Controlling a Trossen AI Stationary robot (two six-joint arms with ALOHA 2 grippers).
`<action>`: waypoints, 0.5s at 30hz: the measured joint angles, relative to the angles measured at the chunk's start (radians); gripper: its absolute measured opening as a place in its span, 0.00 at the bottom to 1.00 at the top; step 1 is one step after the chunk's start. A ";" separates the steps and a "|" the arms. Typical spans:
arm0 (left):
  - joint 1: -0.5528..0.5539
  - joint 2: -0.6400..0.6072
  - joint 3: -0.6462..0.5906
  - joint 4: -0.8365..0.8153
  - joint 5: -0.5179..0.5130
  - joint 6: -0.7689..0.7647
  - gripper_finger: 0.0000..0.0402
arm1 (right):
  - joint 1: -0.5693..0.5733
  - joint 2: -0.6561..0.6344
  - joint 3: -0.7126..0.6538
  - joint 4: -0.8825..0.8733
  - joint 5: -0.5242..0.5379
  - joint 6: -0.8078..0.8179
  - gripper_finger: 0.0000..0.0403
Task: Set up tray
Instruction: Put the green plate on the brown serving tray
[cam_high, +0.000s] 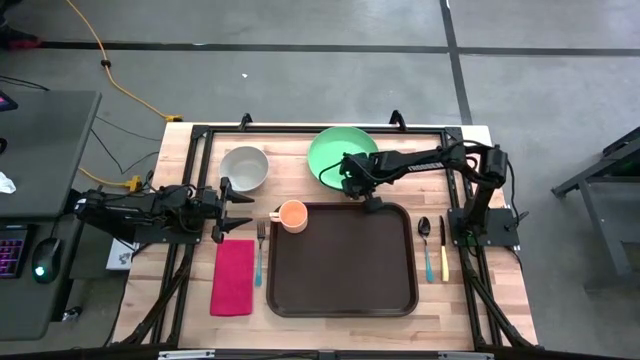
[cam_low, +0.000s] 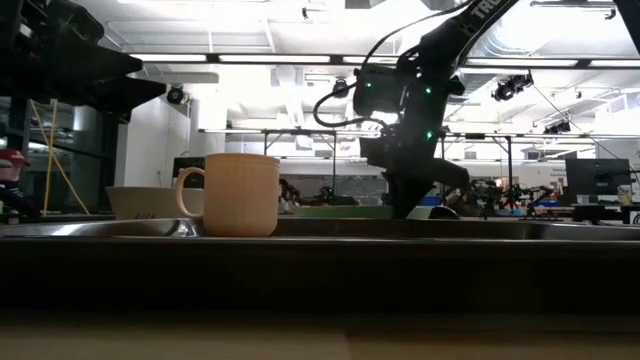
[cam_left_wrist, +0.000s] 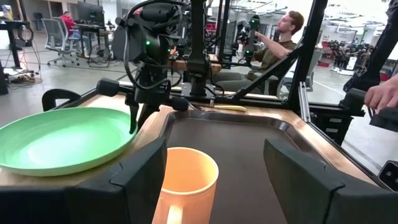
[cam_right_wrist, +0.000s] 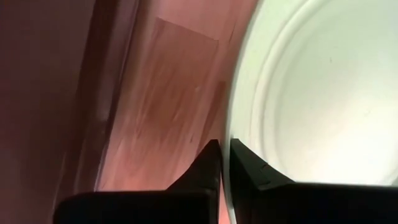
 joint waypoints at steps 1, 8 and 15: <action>0.000 0.000 0.000 0.000 -0.001 0.000 0.74 | 0.005 0.000 0.007 -0.007 0.003 0.003 0.00; 0.000 0.000 0.000 0.000 -0.005 0.005 0.74 | 0.028 0.000 0.070 -0.102 0.014 0.043 0.00; 0.000 0.000 0.000 0.000 -0.005 0.028 0.74 | 0.061 0.000 0.147 -0.189 0.021 0.087 0.00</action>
